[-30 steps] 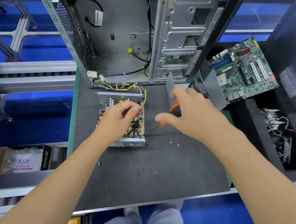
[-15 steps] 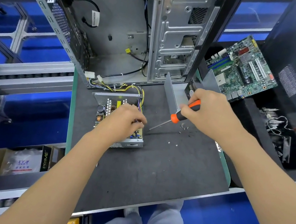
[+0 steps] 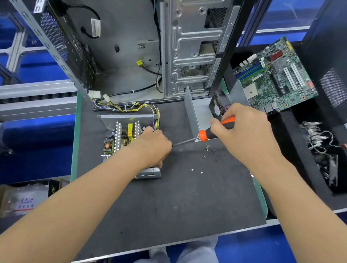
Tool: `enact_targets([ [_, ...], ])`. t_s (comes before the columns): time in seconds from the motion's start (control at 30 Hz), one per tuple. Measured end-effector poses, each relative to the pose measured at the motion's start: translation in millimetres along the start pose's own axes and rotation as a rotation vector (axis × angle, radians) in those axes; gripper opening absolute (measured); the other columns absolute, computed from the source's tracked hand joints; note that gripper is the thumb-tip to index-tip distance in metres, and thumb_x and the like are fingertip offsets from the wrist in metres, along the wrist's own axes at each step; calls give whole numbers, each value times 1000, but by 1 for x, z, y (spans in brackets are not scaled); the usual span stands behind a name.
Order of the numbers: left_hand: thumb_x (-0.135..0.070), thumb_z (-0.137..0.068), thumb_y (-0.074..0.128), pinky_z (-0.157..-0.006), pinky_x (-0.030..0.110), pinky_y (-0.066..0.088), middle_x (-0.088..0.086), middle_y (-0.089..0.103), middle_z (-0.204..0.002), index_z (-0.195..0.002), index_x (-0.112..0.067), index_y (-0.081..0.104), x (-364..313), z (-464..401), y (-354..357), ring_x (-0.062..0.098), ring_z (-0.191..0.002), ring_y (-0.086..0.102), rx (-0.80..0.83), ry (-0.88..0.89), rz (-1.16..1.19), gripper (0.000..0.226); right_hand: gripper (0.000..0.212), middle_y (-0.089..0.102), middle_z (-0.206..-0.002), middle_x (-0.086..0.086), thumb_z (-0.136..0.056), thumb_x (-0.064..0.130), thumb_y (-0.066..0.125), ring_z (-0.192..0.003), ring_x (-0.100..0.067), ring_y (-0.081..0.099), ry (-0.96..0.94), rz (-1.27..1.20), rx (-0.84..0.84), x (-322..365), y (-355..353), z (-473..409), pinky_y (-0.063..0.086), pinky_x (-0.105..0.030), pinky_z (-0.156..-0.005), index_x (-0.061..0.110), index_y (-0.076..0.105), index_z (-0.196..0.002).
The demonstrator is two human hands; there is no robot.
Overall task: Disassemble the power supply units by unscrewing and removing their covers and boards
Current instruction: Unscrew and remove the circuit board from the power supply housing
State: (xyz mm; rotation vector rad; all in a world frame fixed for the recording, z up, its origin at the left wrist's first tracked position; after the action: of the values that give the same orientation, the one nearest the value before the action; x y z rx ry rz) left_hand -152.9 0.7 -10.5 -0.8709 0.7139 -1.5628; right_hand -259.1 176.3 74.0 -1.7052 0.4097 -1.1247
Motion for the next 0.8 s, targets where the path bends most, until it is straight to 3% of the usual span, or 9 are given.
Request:
enact_targets([
  [0.13, -25, -92, 60, -75, 33, 30, -1, 66, -110, -104, -23, 71, 1, 2, 4, 26, -107, 54, -60, 49, -32, 16, 26, 63, -82, -1, -84, 39, 66, -75, -22, 56, -2, -10, -12, -2, 1, -1, 36, -31, -58, 13, 63, -83],
  [0.37, -29, -99, 52, -92, 40, 37, -2, 60, -110, -103, -29, 68, 2, 1, 4, 25, -110, 50, -132, 28, 295, 16, 30, 51, -61, 13, -87, 43, 65, -67, -19, 51, 50, -13, -120, -12, -7, -7, 32, -30, -56, 16, 60, -75],
  [0.57, -36, -102, 51, -94, 40, 39, 1, 64, -116, -112, -25, 68, -15, -12, -2, 25, -114, 55, -162, 15, 335, 23, 35, 52, -58, 13, -87, 49, 64, -61, -7, 51, 93, -27, -158, -21, -12, -9, 33, -24, -50, 18, 59, -72],
  [0.7, -16, -102, 51, -93, 38, 46, 4, 66, -112, -112, -18, 73, -11, -12, -3, 27, -111, 56, -157, 1, 380, 24, 33, 55, -64, 9, -87, 48, 65, -63, -10, 51, 92, -54, -157, -20, -9, -6, 37, -31, -57, 18, 59, -74],
  [0.8, -14, -102, 51, -96, 40, 43, 8, 68, -110, -114, -15, 74, 5, 4, -5, 30, -109, 56, -343, -52, 548, 26, 30, 59, -69, 6, -87, 45, 65, -66, -16, 54, 88, -112, -154, -16, -4, -5, 40, -32, -61, 17, 60, -77],
])
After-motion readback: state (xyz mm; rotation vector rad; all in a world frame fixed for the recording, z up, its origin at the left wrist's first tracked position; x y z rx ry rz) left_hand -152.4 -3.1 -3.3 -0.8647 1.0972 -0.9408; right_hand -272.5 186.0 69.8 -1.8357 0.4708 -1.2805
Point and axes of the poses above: each hand's wrist, its own z-axis away from the middle knuckle, its own y-axis out of the palm, x = y × z, the point moved 1 cm from there along -z, towards the middle knuckle
